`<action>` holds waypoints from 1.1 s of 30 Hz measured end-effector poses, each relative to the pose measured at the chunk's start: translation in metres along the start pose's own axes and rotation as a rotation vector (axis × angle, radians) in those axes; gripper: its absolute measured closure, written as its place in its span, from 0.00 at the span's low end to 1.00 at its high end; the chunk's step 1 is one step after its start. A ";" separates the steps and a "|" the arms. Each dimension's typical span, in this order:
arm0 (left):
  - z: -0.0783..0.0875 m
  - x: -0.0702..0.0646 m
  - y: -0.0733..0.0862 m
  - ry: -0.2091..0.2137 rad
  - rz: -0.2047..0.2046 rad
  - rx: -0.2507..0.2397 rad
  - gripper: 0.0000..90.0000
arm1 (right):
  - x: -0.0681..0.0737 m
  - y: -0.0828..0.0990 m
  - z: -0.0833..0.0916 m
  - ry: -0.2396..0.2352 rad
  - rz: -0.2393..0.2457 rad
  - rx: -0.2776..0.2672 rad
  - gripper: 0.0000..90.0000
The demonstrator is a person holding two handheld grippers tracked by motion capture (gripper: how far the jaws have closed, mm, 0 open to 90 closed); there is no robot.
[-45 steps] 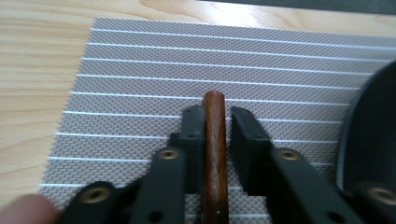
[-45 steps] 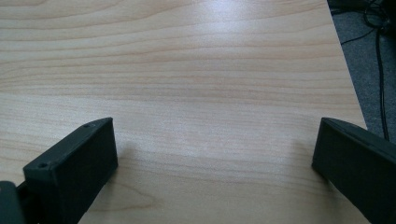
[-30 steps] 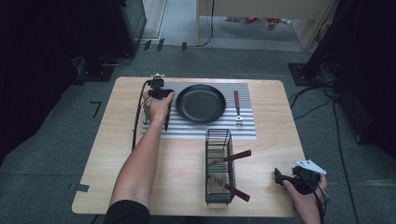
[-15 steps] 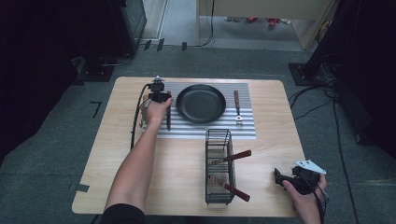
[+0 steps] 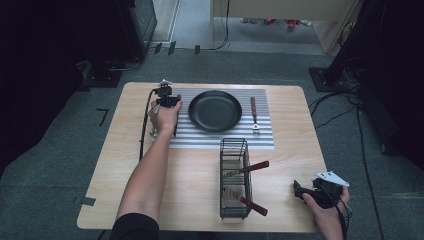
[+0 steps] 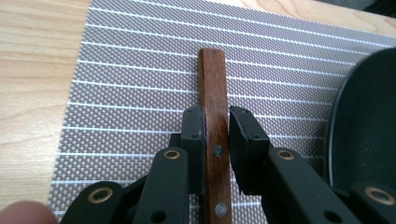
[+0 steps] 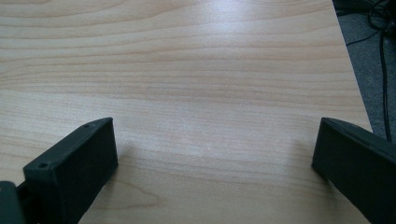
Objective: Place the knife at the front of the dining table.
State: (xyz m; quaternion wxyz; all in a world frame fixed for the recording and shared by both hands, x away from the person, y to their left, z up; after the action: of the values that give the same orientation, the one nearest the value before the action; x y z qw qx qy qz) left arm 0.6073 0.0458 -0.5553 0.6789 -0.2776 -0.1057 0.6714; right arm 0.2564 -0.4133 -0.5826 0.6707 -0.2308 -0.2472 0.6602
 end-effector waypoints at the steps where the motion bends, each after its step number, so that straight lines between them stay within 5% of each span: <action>1: 0.000 0.001 -0.001 -0.006 0.003 -0.009 0.86 | 0.000 0.000 0.000 0.000 0.000 0.000 0.00; 10: -0.002 0.002 0.001 0.003 0.002 -0.005 0.84 | 0.000 0.000 0.000 0.000 0.000 0.000 0.00; 21: 0.008 -0.001 -0.003 -0.005 -0.043 -0.059 0.54 | 0.000 0.000 0.000 0.000 0.000 0.000 0.00; 23: 0.014 -0.002 -0.004 0.011 -0.044 -0.073 0.48 | 0.000 0.000 0.000 0.000 0.000 0.000 0.00; 27: 0.029 -0.007 -0.002 0.114 -0.038 -0.095 0.39 | 0.000 0.000 0.000 0.000 0.000 0.000 0.00; 33: 0.054 -0.006 0.009 0.147 -0.045 -0.102 0.21 | 0.000 0.000 0.000 0.000 0.000 0.000 0.00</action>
State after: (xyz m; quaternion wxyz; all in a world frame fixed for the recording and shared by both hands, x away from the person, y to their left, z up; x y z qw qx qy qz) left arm 0.5712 0.0521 -0.5147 0.6848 -0.3576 -0.0960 0.6276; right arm 0.2564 -0.4133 -0.5826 0.6706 -0.2310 -0.2470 0.6603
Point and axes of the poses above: each handheld gripper's, and its own axes: z roughly backward along the jaws, y roughly out of its underside, x roughly to its left, the point moved 8 cm from there along -z, roughly forward along the jaws, and after that the axes turned 5 degrees about x, right-handed, at the moved point
